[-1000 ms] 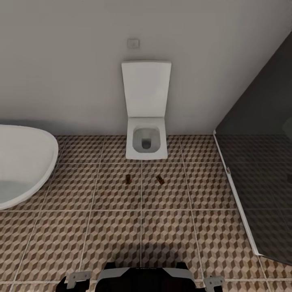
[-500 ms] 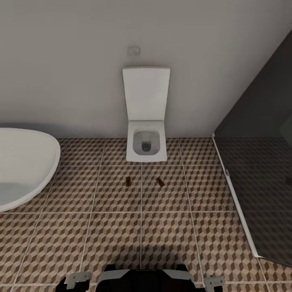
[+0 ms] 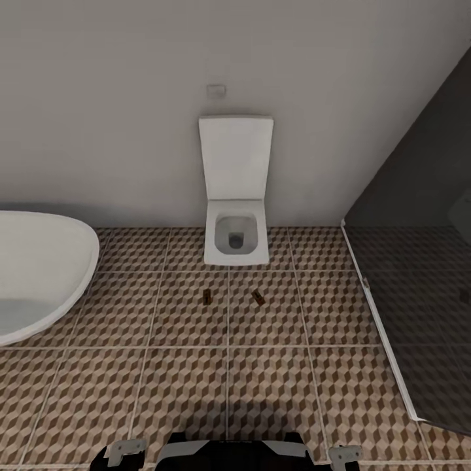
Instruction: Take the four mousetraps from the cabinet in the bathroom and place them on the bathroom floor. Make sure all four end up on the same floor surface, and ensure that at least two of them are either under or directly next to the same bathroom sink.
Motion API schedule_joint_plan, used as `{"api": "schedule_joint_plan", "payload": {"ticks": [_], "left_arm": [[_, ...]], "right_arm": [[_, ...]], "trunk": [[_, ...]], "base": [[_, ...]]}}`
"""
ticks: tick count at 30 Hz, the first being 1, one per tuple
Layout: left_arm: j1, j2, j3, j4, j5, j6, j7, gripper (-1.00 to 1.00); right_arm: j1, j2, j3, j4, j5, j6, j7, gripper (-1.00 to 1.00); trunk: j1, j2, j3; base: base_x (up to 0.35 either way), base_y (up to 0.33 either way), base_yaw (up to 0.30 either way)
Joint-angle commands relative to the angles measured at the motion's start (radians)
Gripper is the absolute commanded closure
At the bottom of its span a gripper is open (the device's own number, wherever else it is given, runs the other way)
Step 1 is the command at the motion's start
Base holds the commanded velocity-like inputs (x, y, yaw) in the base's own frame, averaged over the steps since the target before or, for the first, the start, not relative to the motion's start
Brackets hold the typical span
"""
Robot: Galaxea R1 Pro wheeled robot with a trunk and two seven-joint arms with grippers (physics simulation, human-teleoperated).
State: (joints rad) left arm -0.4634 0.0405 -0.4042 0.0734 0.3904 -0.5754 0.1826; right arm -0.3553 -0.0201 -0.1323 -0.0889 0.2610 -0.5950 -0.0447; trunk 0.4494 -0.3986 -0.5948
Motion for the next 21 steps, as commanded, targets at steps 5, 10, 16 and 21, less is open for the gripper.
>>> {"api": "schedule_joint_plan", "payload": {"ticks": [5,10,16,21], "left_arm": [[0.000,-0.001,-0.008,0.003,0.004,-0.004,0.003,-1.00],[0.000,0.000,-0.008,0.003,0.004,-0.004,0.003,-1.00],[0.000,0.000,-0.008,0.003,0.004,-0.003,0.003,-1.00],[0.001,-0.001,-0.008,0.003,0.004,-0.003,0.003,-1.00]], "right_arm": [[-0.001,0.000,-0.006,0.001,0.011,-0.003,-0.005,-1.00],[-0.001,0.000,-0.006,0.001,0.010,-0.003,-0.005,-1.00],[-0.001,0.000,-0.006,0.002,0.010,-0.003,-0.005,-1.00],[-0.001,0.000,-0.006,0.003,0.011,-0.003,-0.005,-1.00]], "trunk": [[0.001,-0.001,0.007],[0.001,-0.001,0.015],[0.001,-0.001,0.025],[0.001,-0.001,0.033]], "base": [[0.000,0.000,0.000],[0.000,0.000,0.000],[0.000,0.000,0.000],[0.000,0.000,0.000]]}}
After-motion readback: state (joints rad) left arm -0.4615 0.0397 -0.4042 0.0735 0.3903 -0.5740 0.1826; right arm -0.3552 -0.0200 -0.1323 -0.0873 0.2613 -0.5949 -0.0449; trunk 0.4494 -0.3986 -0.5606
